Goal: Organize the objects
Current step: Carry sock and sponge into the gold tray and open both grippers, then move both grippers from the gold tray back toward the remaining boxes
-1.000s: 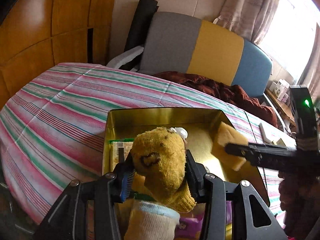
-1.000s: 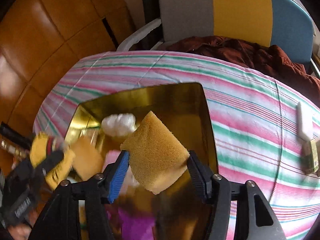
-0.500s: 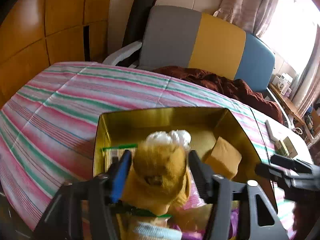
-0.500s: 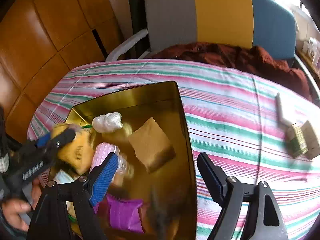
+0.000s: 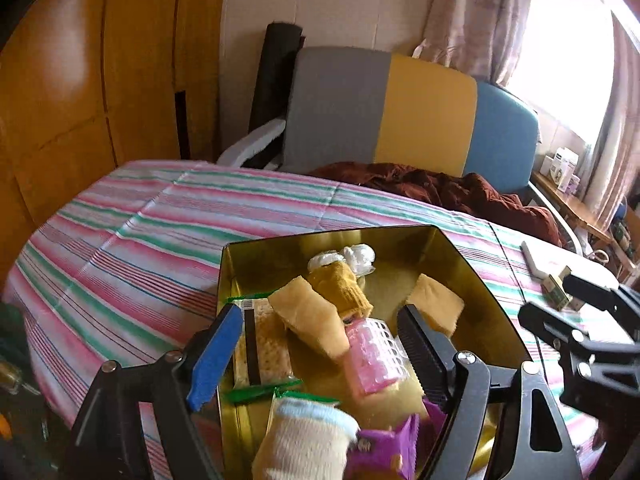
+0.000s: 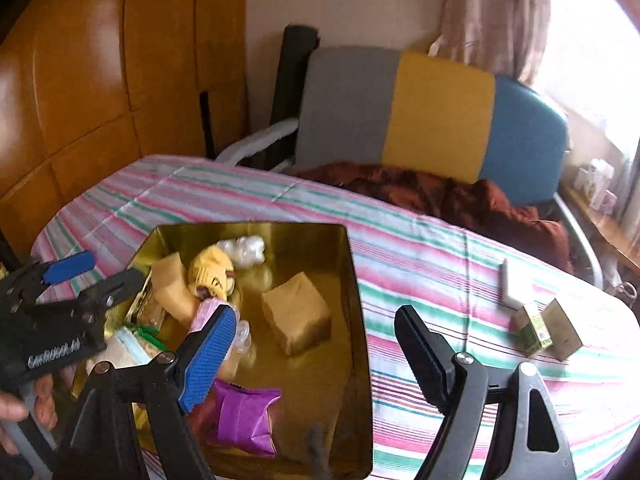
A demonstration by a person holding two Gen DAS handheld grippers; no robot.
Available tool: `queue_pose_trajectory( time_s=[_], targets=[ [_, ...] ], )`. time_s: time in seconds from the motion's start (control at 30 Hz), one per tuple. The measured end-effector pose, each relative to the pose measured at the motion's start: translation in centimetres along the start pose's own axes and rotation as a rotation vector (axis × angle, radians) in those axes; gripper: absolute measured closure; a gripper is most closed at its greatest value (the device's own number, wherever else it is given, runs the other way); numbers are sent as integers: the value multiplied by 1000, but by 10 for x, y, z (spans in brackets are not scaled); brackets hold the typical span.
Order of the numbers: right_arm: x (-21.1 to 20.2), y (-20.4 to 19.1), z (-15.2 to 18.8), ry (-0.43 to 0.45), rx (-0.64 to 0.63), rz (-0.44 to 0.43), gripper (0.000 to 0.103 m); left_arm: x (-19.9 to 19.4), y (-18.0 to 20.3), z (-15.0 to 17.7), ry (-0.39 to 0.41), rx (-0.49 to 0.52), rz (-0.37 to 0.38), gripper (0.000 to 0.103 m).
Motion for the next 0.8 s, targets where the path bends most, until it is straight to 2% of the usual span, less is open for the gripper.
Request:
queue_pose_trajectory(
  time_s=[0.1, 0.17, 0.5, 0.63, 0.73, 0.8],
  targets=[
    [-3, 1, 3, -20, 30, -37, 20, -14, 7, 3, 31, 21, -4, 20],
    [-4, 3, 7, -35, 56, -67, 24, -21, 12, 3, 44, 33, 1, 19],
    [-18, 18, 27, -56, 101, -81, 27, -38, 36, 12, 50, 96, 20, 18],
    [-22, 32, 35, -70, 138, -115, 27, -44, 47, 15, 49, 121, 35, 18],
    [-23, 43, 41, -84, 176, -154, 22, -46, 56, 17, 45, 140, 48, 17],
    [-24, 49, 44, -86, 184, -155, 12, -48, 62, 18, 41, 156, 57, 17]
  ],
)
Point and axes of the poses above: each gripper's, at about its wrist camera, not at the fingertips, and x roughly the way its jaws point, y to its right, z to its underside, the point moved 3 cm from there along x, roughly the way its jaws point, and after that the axes turned 5 degrees about -z, right-handed, at the moved point
